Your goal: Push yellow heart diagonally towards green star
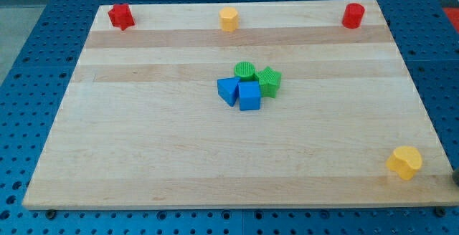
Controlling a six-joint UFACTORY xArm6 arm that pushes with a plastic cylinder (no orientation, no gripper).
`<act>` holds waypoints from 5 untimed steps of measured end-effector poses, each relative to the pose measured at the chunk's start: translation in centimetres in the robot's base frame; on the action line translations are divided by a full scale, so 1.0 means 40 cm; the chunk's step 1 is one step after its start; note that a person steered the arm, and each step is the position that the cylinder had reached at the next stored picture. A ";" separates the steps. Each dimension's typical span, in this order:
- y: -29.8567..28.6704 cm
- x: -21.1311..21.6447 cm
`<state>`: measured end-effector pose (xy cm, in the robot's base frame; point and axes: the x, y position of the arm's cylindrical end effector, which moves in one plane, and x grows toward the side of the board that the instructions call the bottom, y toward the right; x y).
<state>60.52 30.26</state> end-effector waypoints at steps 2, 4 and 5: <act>-0.043 0.030; -0.080 0.031; -0.112 0.031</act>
<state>61.78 25.79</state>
